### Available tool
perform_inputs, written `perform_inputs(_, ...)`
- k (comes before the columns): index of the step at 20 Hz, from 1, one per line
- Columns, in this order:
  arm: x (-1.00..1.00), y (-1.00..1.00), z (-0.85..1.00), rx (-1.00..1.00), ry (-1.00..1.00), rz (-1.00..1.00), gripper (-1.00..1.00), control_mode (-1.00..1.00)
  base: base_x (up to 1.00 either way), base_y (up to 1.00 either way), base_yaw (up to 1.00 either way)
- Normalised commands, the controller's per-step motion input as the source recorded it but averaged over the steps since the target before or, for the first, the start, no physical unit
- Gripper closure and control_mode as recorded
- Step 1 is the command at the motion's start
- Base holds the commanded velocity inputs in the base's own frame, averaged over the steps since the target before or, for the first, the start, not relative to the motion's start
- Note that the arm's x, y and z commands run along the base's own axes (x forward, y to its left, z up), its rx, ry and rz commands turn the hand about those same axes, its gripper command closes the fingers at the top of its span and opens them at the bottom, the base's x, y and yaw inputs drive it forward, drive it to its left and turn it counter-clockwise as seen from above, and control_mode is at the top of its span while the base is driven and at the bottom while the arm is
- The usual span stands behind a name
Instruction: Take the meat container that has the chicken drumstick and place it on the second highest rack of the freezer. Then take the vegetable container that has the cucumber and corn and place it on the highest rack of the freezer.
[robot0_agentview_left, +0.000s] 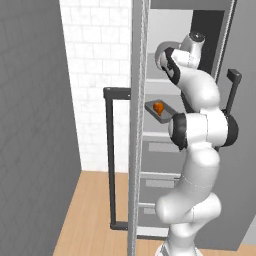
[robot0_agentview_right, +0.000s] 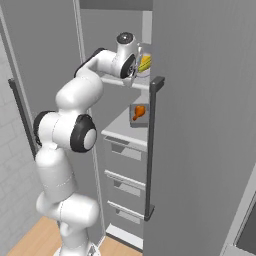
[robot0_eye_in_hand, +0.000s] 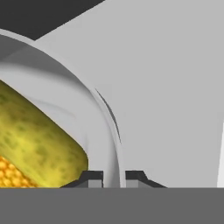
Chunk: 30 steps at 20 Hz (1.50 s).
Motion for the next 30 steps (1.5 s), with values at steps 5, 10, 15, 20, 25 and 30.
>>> perform_inputs(5, 0.58, -0.15, -0.09, 0.00, 0.00, 0.00, 1.00, -1.00, 0.00, 0.00, 0.00)
perform_inputs(10, 0.41, -0.18, -0.46, 0.00, -0.10, 0.00, 1.00, -1.00, 0.00, 0.00, 0.00)
perform_inputs(15, 0.26, -0.16, -0.56, 0.00, -0.11, 0.00, 1.00, -1.00, 0.00, 0.00, 0.00)
perform_inputs(20, 0.05, -0.01, -0.20, 0.00, -0.10, 0.00, 1.00, -1.00, 0.00, 0.00, 0.00)
perform_inputs(25, 0.00, 0.00, 0.00, 0.00, 0.00, 0.00, 1.00, -1.00, 0.00, 0.00, 0.00)
perform_inputs(30, 0.01, 0.00, 0.00, 0.00, 0.00, 0.00, -1.00, -1.00, 0.00, 0.00, 0.00)
